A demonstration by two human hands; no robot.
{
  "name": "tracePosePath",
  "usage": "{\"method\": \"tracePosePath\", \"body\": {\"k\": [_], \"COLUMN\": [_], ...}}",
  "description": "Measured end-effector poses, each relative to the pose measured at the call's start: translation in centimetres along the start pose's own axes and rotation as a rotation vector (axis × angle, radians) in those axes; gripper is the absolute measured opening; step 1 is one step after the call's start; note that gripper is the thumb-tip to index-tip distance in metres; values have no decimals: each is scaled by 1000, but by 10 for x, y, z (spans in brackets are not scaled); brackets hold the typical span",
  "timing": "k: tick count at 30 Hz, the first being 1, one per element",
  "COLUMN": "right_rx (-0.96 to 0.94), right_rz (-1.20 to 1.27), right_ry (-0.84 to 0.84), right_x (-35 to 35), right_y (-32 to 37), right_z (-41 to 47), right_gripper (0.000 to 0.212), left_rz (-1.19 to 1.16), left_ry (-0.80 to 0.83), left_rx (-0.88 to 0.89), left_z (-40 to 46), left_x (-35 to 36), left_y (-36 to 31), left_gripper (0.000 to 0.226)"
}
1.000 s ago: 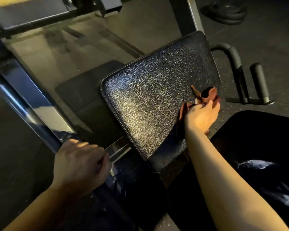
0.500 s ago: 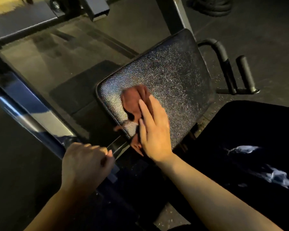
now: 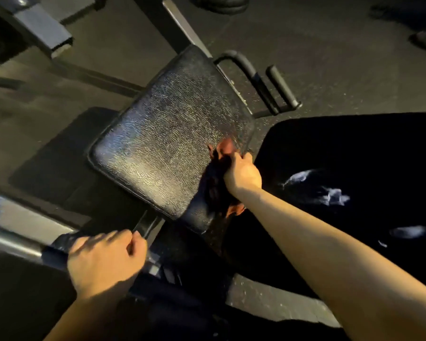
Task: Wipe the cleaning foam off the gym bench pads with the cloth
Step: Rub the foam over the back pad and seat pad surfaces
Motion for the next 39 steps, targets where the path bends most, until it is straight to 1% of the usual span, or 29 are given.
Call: {"method": "tracePosePath", "body": {"k": [1, 3, 4, 5, 6, 7, 8, 10, 11, 13, 16, 18, 20, 21, 23, 24, 26, 27, 28, 29, 31, 32, 35, 39], "right_rx": [-54, -117, -154, -197, -278, -359, -421, -472, -497, -544, -507, -502, -509, -507, -485, -475, -481, -476, -482, -487, -479, -469, -448, -365], "right_rz": [-45, -161, -280, -447, -595, -706, -732, -687, -699, -795, -897, -857, -776, -726, -639, -615, -569, -546, -527, -517, -514, -510, -526, -588], "right_ry": [70, 233, 286, 317, 332, 349, 377, 476, 532, 591, 644, 633, 559, 508, 450, 427, 380, 380, 373, 349, 251, 225, 213, 134], "right_x": [-3, -6, -3, 4, 13, 21, 27, 27, 26, 18, 7, 10, 18, 22, 24, 25, 25, 25, 26, 25, 11, 5, -9, -25], "right_y": [2, -6, -13, -22, -31, -39, -46, -55, -57, -64, -70, -65, -59, -58, -60, -64, -66, -67, -68, -69, -68, -68, -73, -69], "right_z": [-13, -50, -72, -92, -109, -123, -132, -142, -147, -155, -150, -145, -144, -144, -145, -145, -145, -146, -145, -141, -120, -106, -48, 27], "right_gripper": [37, 40, 39, 39, 40, 46, 56, 75, 82, 87, 81, 73, 64, 60, 55, 53, 51, 49, 47, 44, 44, 45, 49, 49], "left_rz": [-18, -26, -40, -44, -47, -54, -45, -15, -5, -4, -2, -1, -11, -24, -93, -148, -245, -254, -221, -159, -8, 45, 82, 67], "left_ry": [60, 129, 135, 138, 119, 139, 157, 231, 259, 301, 345, 424, 487, 477, 327, 221, 12, -30, -31, 5, 113, 137, 62, -40], "left_rx": [-28, -10, 13, 44, 73, 81, 95, 103, 115, 136, 142, 156, 175, 181, 206, 233, 342, 417, 491, 550, 616, 635, 671, 665], "left_z": [-1, -4, -5, -5, -7, -6, -8, -9, -9, -9, -8, -8, -8, -6, 4, 14, 45, 61, 74, 84, 94, 92, 91, 89], "left_x": [2, 4, 5, 4, 5, 4, 5, 4, 6, 8, 7, 6, 2, -4, -21, -31, -48, -48, -41, -28, 5, 20, 39, 40], "left_y": [2, 1, 0, -1, -2, 0, 1, 2, 3, 5, 4, 2, 0, -1, -13, -25, -55, -69, -82, -90, -97, -98, -105, -105], "left_gripper": [42, 43, 42, 41, 39, 37, 34, 31, 29, 27, 25, 24, 23, 20, 15, 18, 27, 32, 38, 44, 58, 63, 65, 58]}}
Point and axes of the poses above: each hand's wrist, its own z-axis towards the middle knuckle, its own x-axis out of the palm, y = z × x, the point moved 5 cm from there along z, towards the middle knuckle, and after that the axes turned 15 degrees about z, right-handed, at the moved point
